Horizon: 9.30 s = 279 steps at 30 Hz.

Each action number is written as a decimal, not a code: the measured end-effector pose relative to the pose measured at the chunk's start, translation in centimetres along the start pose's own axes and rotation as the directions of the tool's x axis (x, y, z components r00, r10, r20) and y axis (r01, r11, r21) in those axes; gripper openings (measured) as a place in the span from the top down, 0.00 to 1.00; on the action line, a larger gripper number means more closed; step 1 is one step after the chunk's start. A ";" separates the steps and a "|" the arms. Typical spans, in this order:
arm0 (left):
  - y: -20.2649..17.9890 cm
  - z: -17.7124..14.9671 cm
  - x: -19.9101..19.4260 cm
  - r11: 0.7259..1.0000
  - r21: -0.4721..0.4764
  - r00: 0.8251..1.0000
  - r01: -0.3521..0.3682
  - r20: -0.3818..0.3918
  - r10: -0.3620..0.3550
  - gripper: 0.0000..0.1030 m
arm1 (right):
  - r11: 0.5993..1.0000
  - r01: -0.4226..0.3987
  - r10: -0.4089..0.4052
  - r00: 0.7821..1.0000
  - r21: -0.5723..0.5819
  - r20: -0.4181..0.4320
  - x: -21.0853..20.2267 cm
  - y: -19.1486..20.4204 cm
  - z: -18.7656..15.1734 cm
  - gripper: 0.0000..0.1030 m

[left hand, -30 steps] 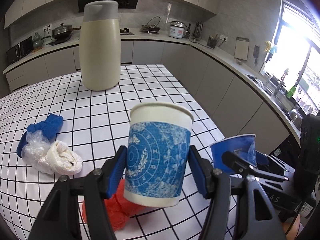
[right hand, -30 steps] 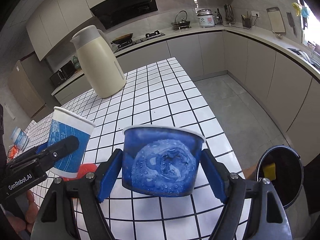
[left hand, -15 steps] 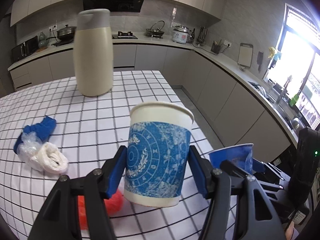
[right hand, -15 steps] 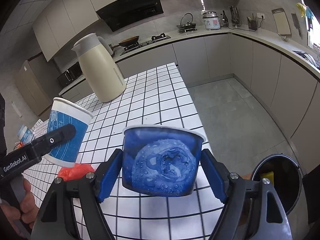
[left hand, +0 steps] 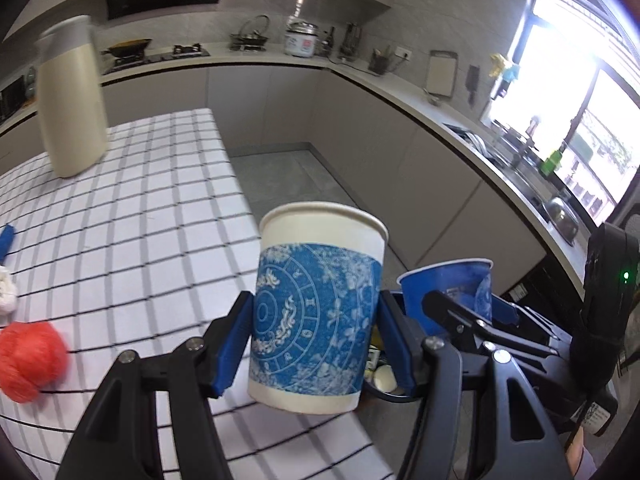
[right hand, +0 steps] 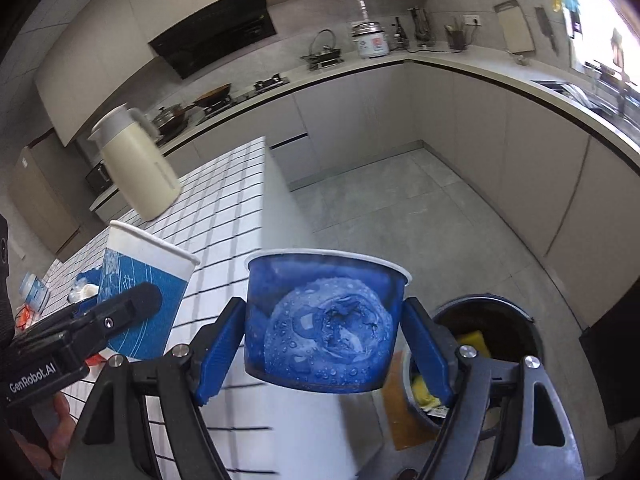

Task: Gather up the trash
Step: 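Lift and carry both blue cups over the black bucket, then open both tools to drop the two cups into the bucket, then move both tools back over the table toward the red bag, then grasp the red plastic bag with right tool while left tool grasps the white crocheted cloth, then lift and carry the red bag and white cloth over the black bucket, then open both tools to drop the red bag and white cloth into the bucket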

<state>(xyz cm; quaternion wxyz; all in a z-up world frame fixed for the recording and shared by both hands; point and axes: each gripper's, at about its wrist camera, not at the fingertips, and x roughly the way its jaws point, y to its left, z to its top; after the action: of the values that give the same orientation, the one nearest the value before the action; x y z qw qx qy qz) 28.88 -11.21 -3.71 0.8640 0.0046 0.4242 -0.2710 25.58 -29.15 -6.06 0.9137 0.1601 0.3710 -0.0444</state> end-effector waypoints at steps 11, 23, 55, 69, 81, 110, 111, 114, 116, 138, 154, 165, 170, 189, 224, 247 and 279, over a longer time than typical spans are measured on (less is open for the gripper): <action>-8.6 -2.1 6.3 0.997 0.027 0.990 0.072 -0.127 -0.068 0.39 | 0.984 0.134 -0.128 0.990 0.116 -0.053 -2.5 -13.8 -2.5 0.22; -11.1 -5.4 13.1 1.000 0.014 0.966 0.023 -0.258 -0.018 0.39 | 0.976 0.160 -0.136 0.977 0.149 -0.163 1.5 -20.8 -5.2 0.22; -13.0 -3.2 12.1 0.997 0.025 0.969 -0.076 -0.234 0.080 0.29 | 0.969 0.187 -0.159 0.973 0.162 -0.169 2.8 -23.4 -4.9 0.20; -7.9 -1.5 2.6 0.992 0.009 0.985 -0.126 -0.119 0.127 0.29 | 0.982 0.165 -0.156 0.983 0.095 -0.093 -2.3 -14.2 -2.3 0.20; 3.4 -2.3 -5.3 0.955 -0.108 0.961 -0.276 -0.035 0.273 0.28 | 0.998 0.005 -0.008 0.999 -0.059 -0.043 -2.2 0.5 -1.0 0.20; 28.3 -7.3 -13.5 0.814 -0.319 0.870 -0.486 -0.091 0.484 0.28 | 0.917 -0.273 0.227 0.957 -0.292 -0.180 7.0 29.2 -5.8 0.20; 28.6 -7.4 -13.5 0.814 -0.321 0.871 -0.485 -0.094 0.482 0.28 | 0.914 -0.279 0.231 0.954 -0.294 -0.190 7.4 29.8 -6.0 0.20; 30.0 -7.7 -13.5 0.814 -0.329 0.875 -0.479 -0.103 0.473 0.28 | 0.905 -0.294 0.239 0.949 -0.306 -0.207 8.0 31.6 -6.6 0.20; 30.7 -7.9 -13.6 0.814 -0.331 0.877 -0.476 -0.107 0.469 0.28 | 0.899 -0.298 0.239 0.948 -0.320 -0.211 8.3 32.7 -7.0 0.20; 31.1 -4.2 -9.1 0.891 -0.257 0.928 -0.374 -0.100 0.360 0.28 | 0.948 -0.124 0.074 0.981 -0.293 -0.177 13.4 31.5 -5.2 0.16; 32.7 -2.6 -5.0 0.871 -0.338 0.934 -0.357 -0.111 0.339 0.53 | 0.947 -0.182 0.133 0.973 -0.267 -0.191 16.4 29.6 -2.2 0.16; 31.5 -2.7 -6.2 0.903 -0.323 0.959 -0.282 -0.067 0.276 0.81 | 0.941 -0.216 0.173 0.968 -0.260 -0.181 16.0 29.2 -2.0 0.48; 29.9 -3.4 -6.5 0.923 -0.306 0.973 -0.232 -0.067 0.222 0.81 | 0.940 -0.217 0.176 0.969 -0.263 -0.173 15.5 29.0 -2.1 0.51; 27.8 -4.8 -6.4 0.928 -0.297 0.975 -0.223 -0.067 0.212 0.84 | 0.940 -0.243 0.193 0.957 -0.238 -0.216 14.3 27.3 -3.4 0.69; 16.7 -3.6 -7.1 0.978 -0.174 0.992 -0.111 0.034 0.118 0.84 | 0.978 -0.110 0.109 0.994 -0.177 -0.017 2.4 18.7 -4.3 0.82; -7.0 -2.0 3.7 0.997 -0.003 0.994 0.080 -0.078 -0.080 0.84 | 0.995 0.094 -0.094 0.995 0.010 0.009 -5.2 -9.9 -3.2 0.82; -12.4 -6.4 20.7 0.993 -0.017 0.937 -0.121 -0.333 0.108 0.52 | 0.994 0.092 -0.074 0.956 0.051 -0.284 7.2 -24.4 -7.5 0.55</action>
<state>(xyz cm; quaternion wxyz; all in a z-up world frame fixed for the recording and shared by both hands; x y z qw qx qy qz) 28.60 -29.88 -20.26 0.7948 0.0587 0.5672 -0.2078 20.91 -49.47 -22.46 0.8434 0.1779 0.5019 -0.0714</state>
